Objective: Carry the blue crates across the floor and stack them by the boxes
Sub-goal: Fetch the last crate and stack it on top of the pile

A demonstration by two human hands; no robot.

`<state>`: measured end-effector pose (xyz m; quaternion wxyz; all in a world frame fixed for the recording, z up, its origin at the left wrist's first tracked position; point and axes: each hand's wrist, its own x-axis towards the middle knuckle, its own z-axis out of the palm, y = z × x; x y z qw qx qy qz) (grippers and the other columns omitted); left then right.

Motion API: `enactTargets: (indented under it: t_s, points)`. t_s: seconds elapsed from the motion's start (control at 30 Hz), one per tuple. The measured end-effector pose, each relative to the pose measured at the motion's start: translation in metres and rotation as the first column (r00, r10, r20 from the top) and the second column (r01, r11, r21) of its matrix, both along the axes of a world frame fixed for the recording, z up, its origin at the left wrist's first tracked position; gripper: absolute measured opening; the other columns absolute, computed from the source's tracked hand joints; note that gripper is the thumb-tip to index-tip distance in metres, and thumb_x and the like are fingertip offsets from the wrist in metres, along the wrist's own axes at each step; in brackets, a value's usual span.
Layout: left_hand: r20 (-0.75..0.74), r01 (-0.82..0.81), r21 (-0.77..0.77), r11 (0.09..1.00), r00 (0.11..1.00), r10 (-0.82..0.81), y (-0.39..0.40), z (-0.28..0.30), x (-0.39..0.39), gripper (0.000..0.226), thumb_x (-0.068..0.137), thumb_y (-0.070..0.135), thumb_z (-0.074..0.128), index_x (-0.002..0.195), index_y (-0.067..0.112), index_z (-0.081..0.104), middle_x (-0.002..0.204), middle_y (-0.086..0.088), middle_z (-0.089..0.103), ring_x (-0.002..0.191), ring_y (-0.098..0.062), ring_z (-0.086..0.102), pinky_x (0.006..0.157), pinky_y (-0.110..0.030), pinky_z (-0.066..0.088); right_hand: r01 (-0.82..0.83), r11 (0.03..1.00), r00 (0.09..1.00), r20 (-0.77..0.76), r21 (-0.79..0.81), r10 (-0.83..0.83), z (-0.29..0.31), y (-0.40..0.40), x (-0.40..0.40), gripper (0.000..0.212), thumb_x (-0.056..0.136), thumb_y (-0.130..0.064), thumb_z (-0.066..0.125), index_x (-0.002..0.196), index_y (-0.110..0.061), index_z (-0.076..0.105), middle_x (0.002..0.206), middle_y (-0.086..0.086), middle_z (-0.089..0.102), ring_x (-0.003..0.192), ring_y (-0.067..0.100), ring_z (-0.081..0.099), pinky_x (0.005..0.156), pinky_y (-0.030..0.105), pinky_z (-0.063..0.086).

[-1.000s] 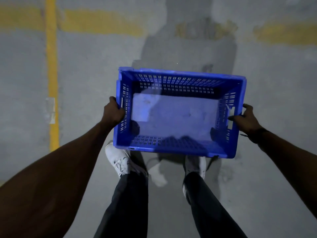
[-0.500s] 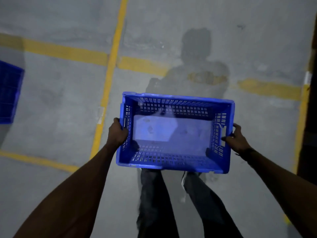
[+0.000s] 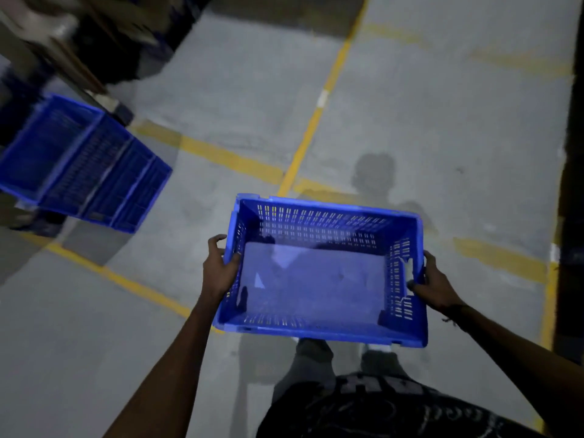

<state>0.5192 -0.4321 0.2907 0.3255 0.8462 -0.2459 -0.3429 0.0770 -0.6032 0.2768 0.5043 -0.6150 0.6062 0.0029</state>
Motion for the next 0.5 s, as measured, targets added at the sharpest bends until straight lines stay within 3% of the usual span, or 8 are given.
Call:
enactTargets:
  t_s: [0.1, 0.17, 0.27, 0.37, 0.5]
  points:
    - [-0.042, -0.122, -0.09, 0.988, 0.992, 0.119, 0.033, 0.023, 0.034, 0.046, 0.086, 0.035, 0.062, 0.128, 0.039, 0.043, 0.098, -0.003, 0.066, 0.083, -0.026, 0.071, 0.075, -0.047, 0.058, -0.037, 0.996, 0.996, 0.08, -0.079, 0.043, 0.025, -0.003, 0.056, 0.088, 0.085, -0.016, 0.073, 0.153, -0.025, 0.017, 0.124, 0.004, 0.054, 0.086, 0.013, 0.063, 0.069, 0.023, 0.049]
    - [-0.051, -0.181, -0.141, 0.973, 0.983, 0.175, 0.056, 0.03, 0.056, 0.041, 0.093, 0.034, 0.063, 0.129, 0.041, 0.044, 0.102, -0.006, 0.065, 0.083, -0.025, 0.071, 0.076, -0.05, 0.059, -0.068, 0.99, 0.988, 0.132, -0.125, 0.084, 0.037, -0.008, 0.093, 0.085, 0.077, -0.029, 0.068, 0.144, -0.046, 0.019, 0.126, 0.001, 0.052, 0.089, 0.006, 0.062, 0.066, 0.019, 0.048]
    - [-0.056, -0.277, -0.214, 0.937, 0.961, 0.271, 0.086, 0.038, 0.085, 0.041, 0.096, 0.036, 0.064, 0.131, 0.04, 0.044, 0.103, -0.009, 0.065, 0.081, -0.024, 0.072, 0.073, -0.049, 0.06, -0.145, 0.961, 0.966, 0.175, -0.234, 0.188, 0.04, -0.024, 0.143, 0.086, 0.075, -0.032, 0.067, 0.129, -0.073, 0.013, 0.13, 0.002, 0.054, 0.097, 0.013, 0.065, 0.074, 0.029, 0.053]
    - [-0.058, -0.38, -0.27, 0.885, 0.924, 0.379, 0.109, 0.042, 0.108, 0.04, 0.1, 0.025, 0.064, 0.134, 0.036, 0.044, 0.103, -0.012, 0.065, 0.085, -0.025, 0.072, 0.072, -0.044, 0.06, -0.202, 0.926, 0.937, 0.211, -0.318, 0.277, 0.054, -0.037, 0.2, 0.09, 0.076, -0.029, 0.067, 0.135, -0.071, 0.014, 0.14, 0.005, 0.052, 0.107, 0.026, 0.064, 0.084, 0.043, 0.055]
    - [-0.065, -0.527, -0.307, 0.793, 0.843, 0.535, 0.131, 0.039, 0.141, 0.041, 0.099, 0.018, 0.065, 0.126, 0.043, 0.047, 0.097, -0.018, 0.067, 0.081, -0.034, 0.072, 0.068, -0.051, 0.059, -0.243, 0.869, 0.902, 0.23, -0.431, 0.366, 0.069, -0.056, 0.285, 0.09, 0.077, -0.023, 0.066, 0.14, -0.063, 0.016, 0.134, 0.005, 0.053, 0.09, 0.024, 0.063, 0.074, 0.023, 0.05]
